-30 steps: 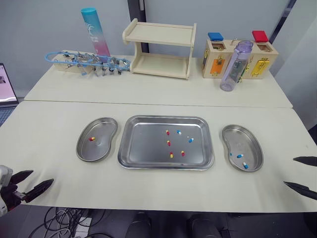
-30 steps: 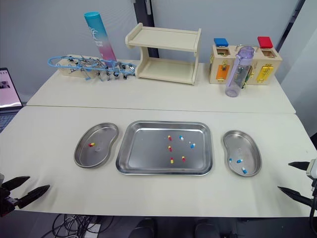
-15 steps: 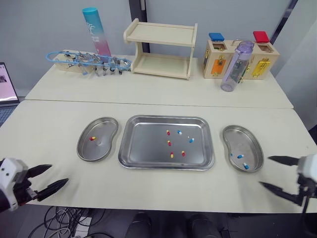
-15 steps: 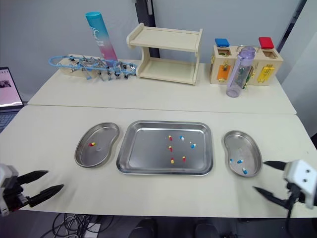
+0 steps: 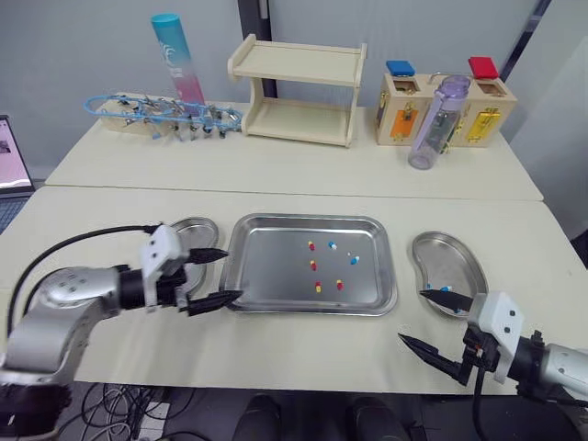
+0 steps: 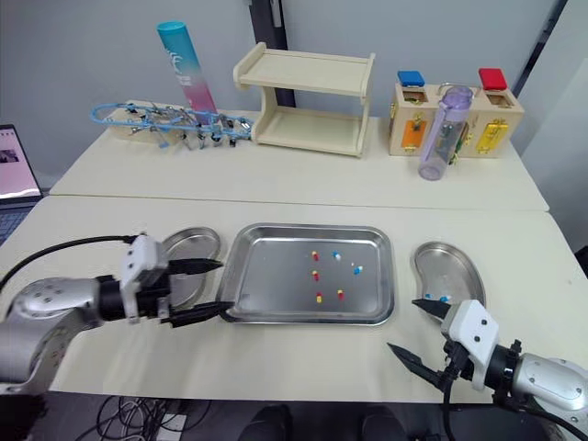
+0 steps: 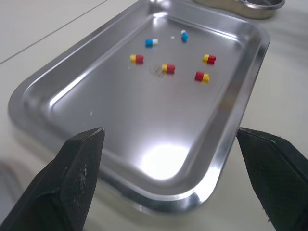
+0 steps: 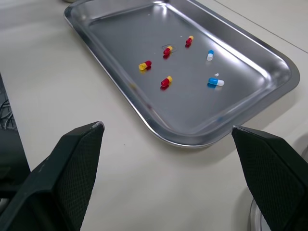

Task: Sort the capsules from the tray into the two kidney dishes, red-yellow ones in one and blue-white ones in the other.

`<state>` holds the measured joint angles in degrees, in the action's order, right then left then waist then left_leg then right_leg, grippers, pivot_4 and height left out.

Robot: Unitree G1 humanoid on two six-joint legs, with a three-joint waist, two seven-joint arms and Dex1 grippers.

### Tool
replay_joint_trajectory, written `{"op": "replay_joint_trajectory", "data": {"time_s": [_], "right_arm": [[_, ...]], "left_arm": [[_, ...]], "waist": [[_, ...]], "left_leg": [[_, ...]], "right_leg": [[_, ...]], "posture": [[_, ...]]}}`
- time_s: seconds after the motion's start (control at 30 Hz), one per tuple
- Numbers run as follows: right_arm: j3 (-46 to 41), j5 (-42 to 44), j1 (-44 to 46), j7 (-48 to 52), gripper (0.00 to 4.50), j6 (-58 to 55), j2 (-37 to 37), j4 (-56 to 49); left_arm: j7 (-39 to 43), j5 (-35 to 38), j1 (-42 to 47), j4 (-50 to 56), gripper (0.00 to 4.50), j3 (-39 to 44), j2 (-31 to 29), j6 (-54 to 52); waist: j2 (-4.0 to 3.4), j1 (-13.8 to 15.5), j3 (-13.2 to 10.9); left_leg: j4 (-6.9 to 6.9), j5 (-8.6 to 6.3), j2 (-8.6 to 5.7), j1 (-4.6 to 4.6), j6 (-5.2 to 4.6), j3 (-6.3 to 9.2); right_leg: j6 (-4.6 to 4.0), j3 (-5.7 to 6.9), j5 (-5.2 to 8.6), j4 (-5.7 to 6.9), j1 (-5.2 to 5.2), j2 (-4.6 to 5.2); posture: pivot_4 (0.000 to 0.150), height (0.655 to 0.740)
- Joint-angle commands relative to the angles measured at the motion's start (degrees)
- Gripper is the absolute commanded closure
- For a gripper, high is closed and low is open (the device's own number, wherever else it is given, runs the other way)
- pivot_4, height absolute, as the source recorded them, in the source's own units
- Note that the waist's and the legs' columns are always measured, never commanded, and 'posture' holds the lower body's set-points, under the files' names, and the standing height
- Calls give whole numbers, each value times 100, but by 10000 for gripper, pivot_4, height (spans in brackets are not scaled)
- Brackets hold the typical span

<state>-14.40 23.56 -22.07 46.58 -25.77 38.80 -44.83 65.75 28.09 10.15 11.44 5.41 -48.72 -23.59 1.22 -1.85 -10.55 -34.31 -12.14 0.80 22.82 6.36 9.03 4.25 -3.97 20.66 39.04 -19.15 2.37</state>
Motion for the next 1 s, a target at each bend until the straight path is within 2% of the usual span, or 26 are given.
{"op": "replay_joint_trajectory", "data": {"time_s": [0.03, 0.1, 0.23, 0.37, 0.77, 0.87, 1.0], "right_arm": [[148, 50, -12, -141, 0, 26, -28, -282], [281, 4, -58, -134, 0, 111, -16, -315], [509, -33, -111, -86, 0, 184, 76, -446], [669, -71, -121, -146, 0, 161, 122, -549], [843, -119, -201, -437, 0, 110, 41, -663], [859, -115, -220, -485, 0, 97, 37, -677], [877, -92, -221, -542, 0, 53, 34, -712]], "left_arm": [[178, -166, 559, -68, 6207, -676, 259, -35], [200, -329, 906, -236, 12509, -1018, 472, 7], [332, -694, 1304, -582, 12509, -1553, 747, 241], [124, -1137, 1599, -863, 12509, -1998, 1136, 363], [-97, -1668, 2014, -1517, 12509, -2300, 1795, 448], [42, -1674, 2062, -1571, 18279, -2355, 1786, 455], [136, -1713, 2063, -1583, 18279, -2384, 1793, 464]], "waist": [[0, -15, 0], [0, -11, 0], [0, -27, 0], [0, -2, 0], [0, 0, 0], [0, -1, 0], [0, -2, 0]], "left_leg": [[-1, 0, 0, 0, 0, 0], [-3, 0, 0, 1, -1, 0], [-8, 0, 0, 2, -1, 1], [-18, 0, -1, 4, -1, 5], [-32, 0, -2, 8, -2, 10], [-34, 0, -2, 8, -2, 12], [-34, 0, -2, 8, -1, 13]], "right_leg": [[0, 0, 0, 1, -1, -1], [0, 0, 0, 2, -1, -2], [0, -1, 0, 2, 0, -3], [1, 3, 0, 4, 3, -3], [2, 6, -1, 5, 6, -4], [3, 8, -1, 6, 7, -4], [3, 9, -1, 6, 8, -4]], "posture": [[1500, 7400], [1500, 7400], [1500, 7400], [1500, 7400], [1500, 7400], [1500, 7400], [1500, 7400]]}}
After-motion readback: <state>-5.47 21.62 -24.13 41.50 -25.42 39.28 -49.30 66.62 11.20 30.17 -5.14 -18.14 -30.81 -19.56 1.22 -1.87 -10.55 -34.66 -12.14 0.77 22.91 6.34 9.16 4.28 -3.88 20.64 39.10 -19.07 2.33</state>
